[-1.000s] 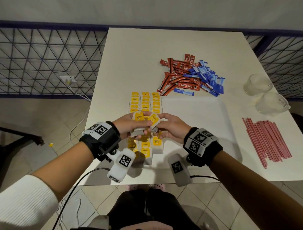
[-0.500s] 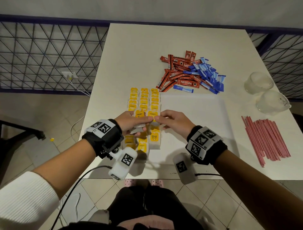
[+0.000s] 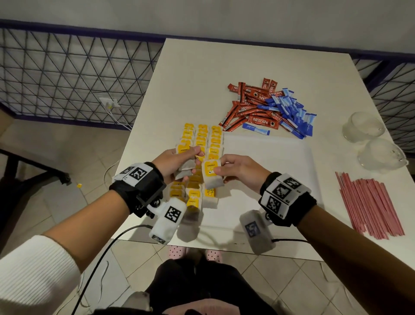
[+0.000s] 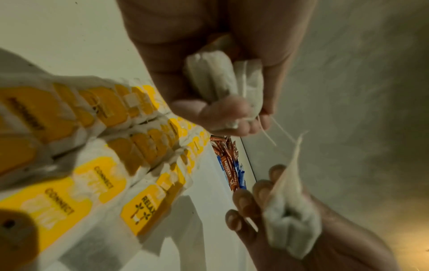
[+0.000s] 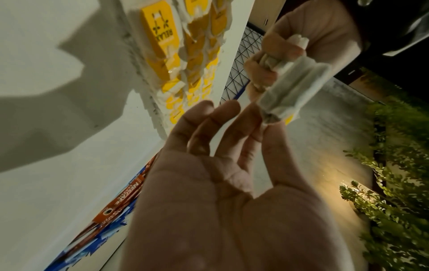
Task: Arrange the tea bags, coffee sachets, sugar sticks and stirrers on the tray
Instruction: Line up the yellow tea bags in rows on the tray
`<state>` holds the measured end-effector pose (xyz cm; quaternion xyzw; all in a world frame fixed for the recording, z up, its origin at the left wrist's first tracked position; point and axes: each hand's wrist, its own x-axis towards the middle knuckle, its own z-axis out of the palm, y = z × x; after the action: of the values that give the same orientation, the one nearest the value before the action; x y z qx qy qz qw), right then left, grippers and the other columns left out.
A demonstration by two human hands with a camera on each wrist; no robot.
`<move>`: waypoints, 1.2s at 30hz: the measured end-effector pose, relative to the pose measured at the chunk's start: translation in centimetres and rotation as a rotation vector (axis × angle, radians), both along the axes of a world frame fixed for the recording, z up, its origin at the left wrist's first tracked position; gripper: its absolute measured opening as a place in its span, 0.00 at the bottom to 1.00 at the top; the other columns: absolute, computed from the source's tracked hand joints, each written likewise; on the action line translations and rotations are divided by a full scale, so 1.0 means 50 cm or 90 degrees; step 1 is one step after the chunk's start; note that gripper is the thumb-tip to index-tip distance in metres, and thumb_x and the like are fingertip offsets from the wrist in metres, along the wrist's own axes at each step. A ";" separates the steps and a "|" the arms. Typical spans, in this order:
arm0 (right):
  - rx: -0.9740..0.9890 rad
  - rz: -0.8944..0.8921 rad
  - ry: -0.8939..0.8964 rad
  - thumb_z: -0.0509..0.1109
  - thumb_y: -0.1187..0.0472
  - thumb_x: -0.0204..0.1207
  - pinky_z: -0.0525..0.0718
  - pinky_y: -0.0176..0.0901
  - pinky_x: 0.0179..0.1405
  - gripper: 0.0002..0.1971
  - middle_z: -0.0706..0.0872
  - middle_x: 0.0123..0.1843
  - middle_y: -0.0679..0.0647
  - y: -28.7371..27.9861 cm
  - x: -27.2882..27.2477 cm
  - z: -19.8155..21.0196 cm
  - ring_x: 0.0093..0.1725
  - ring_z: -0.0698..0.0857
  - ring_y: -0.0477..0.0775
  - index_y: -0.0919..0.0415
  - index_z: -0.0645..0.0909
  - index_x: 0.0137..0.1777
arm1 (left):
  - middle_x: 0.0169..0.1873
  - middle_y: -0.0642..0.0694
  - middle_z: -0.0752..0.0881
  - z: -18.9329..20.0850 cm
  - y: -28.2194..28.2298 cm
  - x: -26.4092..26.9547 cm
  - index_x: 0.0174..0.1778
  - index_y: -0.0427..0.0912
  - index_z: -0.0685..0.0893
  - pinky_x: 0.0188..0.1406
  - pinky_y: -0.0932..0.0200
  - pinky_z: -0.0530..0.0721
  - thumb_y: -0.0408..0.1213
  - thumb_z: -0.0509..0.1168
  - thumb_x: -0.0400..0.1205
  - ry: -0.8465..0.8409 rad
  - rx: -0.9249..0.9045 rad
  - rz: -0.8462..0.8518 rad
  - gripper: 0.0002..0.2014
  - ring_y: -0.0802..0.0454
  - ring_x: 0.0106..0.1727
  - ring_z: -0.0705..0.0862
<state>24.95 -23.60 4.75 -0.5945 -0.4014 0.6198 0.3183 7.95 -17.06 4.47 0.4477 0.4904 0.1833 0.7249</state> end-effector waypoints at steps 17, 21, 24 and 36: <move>-0.032 -0.078 -0.048 0.68 0.63 0.78 0.67 0.34 0.23 0.11 0.69 0.24 0.57 -0.007 -0.003 -0.054 0.21 0.67 0.47 0.59 0.70 0.35 | 0.25 0.44 0.81 -0.038 -0.083 -0.002 0.44 0.35 0.85 0.13 0.67 0.72 0.41 0.64 0.81 0.108 -0.012 -0.164 0.12 0.53 0.18 0.75; -0.042 -0.084 -0.073 0.69 0.61 0.77 0.69 0.38 0.27 0.12 0.73 0.25 0.56 -0.024 -0.007 -0.075 0.23 0.70 0.51 0.58 0.72 0.34 | 0.17 0.54 0.81 -0.035 -0.086 -0.003 0.37 0.44 0.83 0.14 0.67 0.71 0.38 0.62 0.83 0.147 0.005 -0.240 0.10 0.60 0.14 0.74; -0.045 -0.108 -0.087 0.71 0.61 0.75 0.71 0.41 0.30 0.10 0.76 0.27 0.53 -0.041 -0.012 -0.091 0.25 0.72 0.52 0.57 0.75 0.35 | 0.28 0.51 0.84 -0.044 -0.087 -0.006 0.34 0.45 0.83 0.22 0.64 0.75 0.40 0.63 0.82 0.178 0.026 -0.273 0.11 0.59 0.20 0.78; -0.032 -0.141 -0.145 0.71 0.67 0.75 0.69 0.24 0.24 0.12 0.72 0.11 0.39 -0.111 -0.057 -0.137 0.15 0.72 0.36 0.57 0.74 0.33 | 0.22 0.52 0.83 -0.049 -0.120 -0.024 0.31 0.42 0.80 0.14 0.71 0.72 0.42 0.63 0.83 0.260 -0.021 -0.440 0.15 0.60 0.15 0.75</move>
<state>22.08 -29.13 -2.09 -0.7092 -0.3510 0.5195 0.3224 6.74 -23.05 2.01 0.6019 0.4479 -0.1715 0.6385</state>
